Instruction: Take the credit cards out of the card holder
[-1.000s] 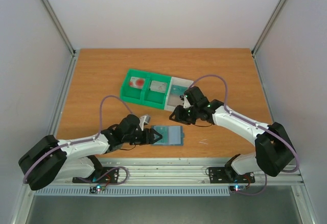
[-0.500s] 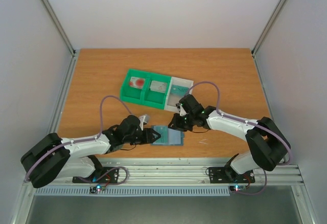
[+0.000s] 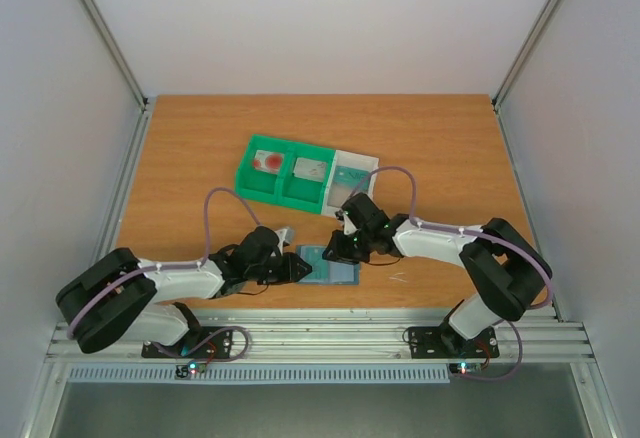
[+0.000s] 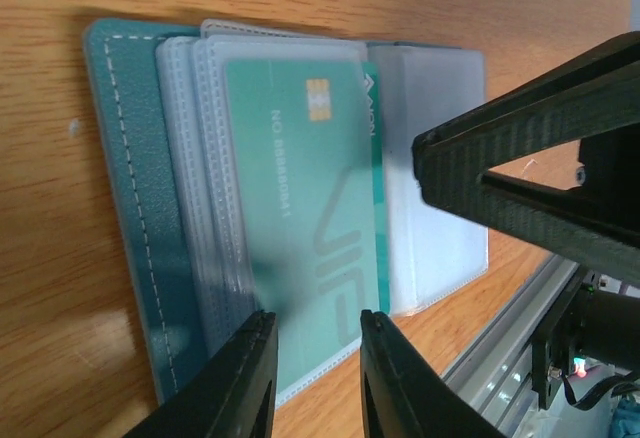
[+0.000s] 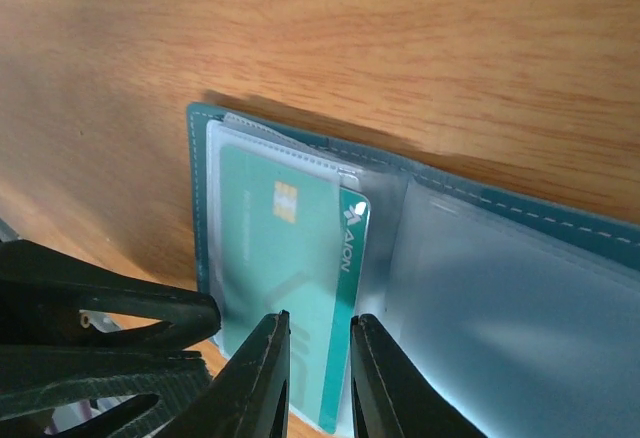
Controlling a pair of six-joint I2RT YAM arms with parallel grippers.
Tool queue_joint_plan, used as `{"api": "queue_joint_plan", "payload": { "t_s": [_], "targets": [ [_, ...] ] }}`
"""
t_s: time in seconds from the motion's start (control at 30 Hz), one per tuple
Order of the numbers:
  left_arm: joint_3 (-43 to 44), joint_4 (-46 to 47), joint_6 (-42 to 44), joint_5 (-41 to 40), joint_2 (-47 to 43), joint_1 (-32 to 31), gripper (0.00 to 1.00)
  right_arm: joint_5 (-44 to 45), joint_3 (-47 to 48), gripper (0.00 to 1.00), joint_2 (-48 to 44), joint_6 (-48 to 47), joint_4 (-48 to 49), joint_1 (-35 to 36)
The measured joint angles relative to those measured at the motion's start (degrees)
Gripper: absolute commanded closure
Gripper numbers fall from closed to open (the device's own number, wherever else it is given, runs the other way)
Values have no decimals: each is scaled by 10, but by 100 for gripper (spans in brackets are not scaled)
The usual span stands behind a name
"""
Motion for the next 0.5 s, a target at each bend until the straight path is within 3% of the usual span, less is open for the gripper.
{"api": "queue_joint_plan", "payload": {
  "t_s": [0.5],
  "targets": [
    [-13, 26, -20, 0, 18, 0, 90, 3, -48, 79, 6, 3, 55, 10]
  ]
}}
